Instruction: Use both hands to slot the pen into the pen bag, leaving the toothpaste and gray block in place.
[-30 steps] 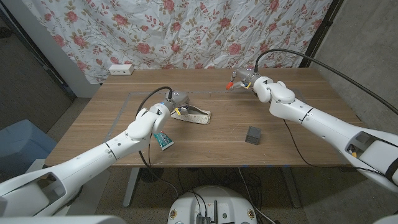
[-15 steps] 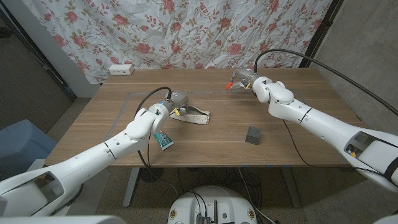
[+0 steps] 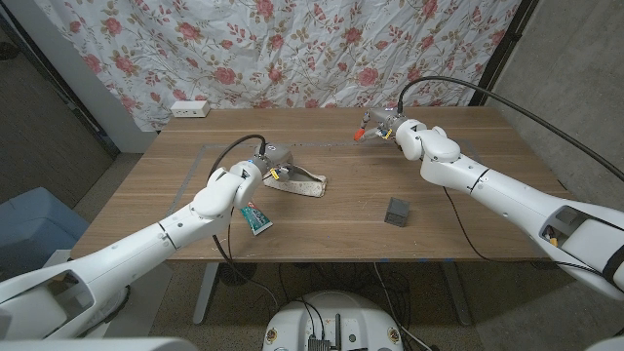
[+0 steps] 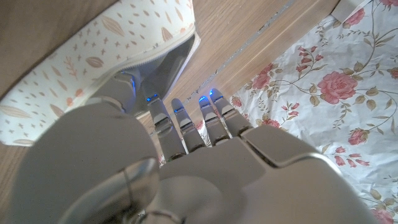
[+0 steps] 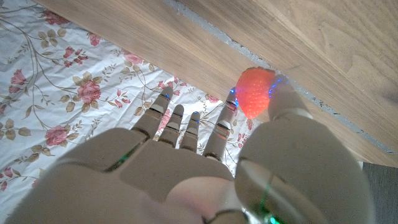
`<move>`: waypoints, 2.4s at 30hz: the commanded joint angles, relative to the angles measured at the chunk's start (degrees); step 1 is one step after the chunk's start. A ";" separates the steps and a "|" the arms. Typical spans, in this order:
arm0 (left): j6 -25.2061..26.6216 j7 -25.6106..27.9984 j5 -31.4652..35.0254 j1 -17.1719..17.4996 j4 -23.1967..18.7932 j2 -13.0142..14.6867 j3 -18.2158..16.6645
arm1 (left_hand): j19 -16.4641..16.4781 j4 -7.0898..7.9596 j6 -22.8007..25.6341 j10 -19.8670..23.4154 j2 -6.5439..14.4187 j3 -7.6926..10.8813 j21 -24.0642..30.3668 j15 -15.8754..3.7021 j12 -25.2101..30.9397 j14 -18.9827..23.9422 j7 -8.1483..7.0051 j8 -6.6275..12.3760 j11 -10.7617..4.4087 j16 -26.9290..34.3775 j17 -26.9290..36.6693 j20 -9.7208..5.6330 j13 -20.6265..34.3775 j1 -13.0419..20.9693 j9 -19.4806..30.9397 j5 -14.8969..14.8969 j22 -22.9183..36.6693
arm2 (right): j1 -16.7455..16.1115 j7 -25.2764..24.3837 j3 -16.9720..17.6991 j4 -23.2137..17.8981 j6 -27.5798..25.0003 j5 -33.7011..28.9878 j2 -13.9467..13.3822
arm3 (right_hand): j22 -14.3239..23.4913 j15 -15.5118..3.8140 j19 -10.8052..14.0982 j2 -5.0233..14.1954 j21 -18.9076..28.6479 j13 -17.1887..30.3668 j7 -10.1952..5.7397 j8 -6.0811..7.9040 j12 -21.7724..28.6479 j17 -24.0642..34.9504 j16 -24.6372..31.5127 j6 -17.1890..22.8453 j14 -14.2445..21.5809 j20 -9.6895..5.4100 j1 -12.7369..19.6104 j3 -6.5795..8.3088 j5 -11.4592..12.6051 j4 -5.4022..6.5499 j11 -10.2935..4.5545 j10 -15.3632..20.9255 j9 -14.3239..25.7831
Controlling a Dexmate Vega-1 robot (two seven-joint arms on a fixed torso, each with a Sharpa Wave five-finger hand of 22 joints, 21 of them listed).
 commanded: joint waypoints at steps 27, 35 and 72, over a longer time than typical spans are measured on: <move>-1.45 -7.53 -3.43 -2.70 -0.26 -1.08 0.87 | -1.81 0.90 -6.66 -4.26 -1.65 -4.26 -0.25 -5.92 -0.23 -3.39 1.64 -0.41 0.81 -0.28 0.19 0.05 0.09 -2.01 -0.02 0.29 0.15 | -1.84 -0.59 1.58 -3.44 0.82 0.78 -1.36 | 0.18 0.22 -0.06 0.65 -0.08 0.20 -0.17 -0.29 -0.25 0.23 0.10 -0.93 0.28 0.13 0.13 -0.50 0.52 -0.08 0.10 0.06 0.02; -1.44 -8.93 -3.63 -3.27 -0.51 -0.97 1.01 | -2.38 0.95 -7.96 -5.27 -1.67 -4.88 -0.34 -5.65 -0.28 -4.05 1.77 -0.45 0.97 -0.30 0.20 0.35 0.09 -2.42 -0.06 0.34 0.14 | -2.42 -0.36 2.31 -4.62 0.94 1.65 -1.37 | 0.18 0.22 -0.13 0.67 -0.10 0.20 -0.16 -0.34 -0.31 0.25 0.06 -1.01 0.25 0.21 0.13 -0.59 0.53 -0.10 0.14 -0.07 0.00; -4.91 -12.49 -5.55 -5.52 0.00 -0.02 1.36 | -4.30 0.73 -13.76 -9.10 -0.75 -6.61 -0.34 -4.61 -0.27 -7.07 1.83 -0.49 1.47 -0.36 0.19 0.97 0.10 -2.72 -0.25 0.57 0.11 | -3.83 2.84 3.39 -10.55 0.15 3.64 -1.27 | 0.19 0.56 -0.48 0.63 -0.15 0.20 -0.16 -0.56 -0.42 0.28 -0.19 -1.25 -0.06 0.58 0.39 -0.87 0.59 -0.30 0.26 -0.26 -0.21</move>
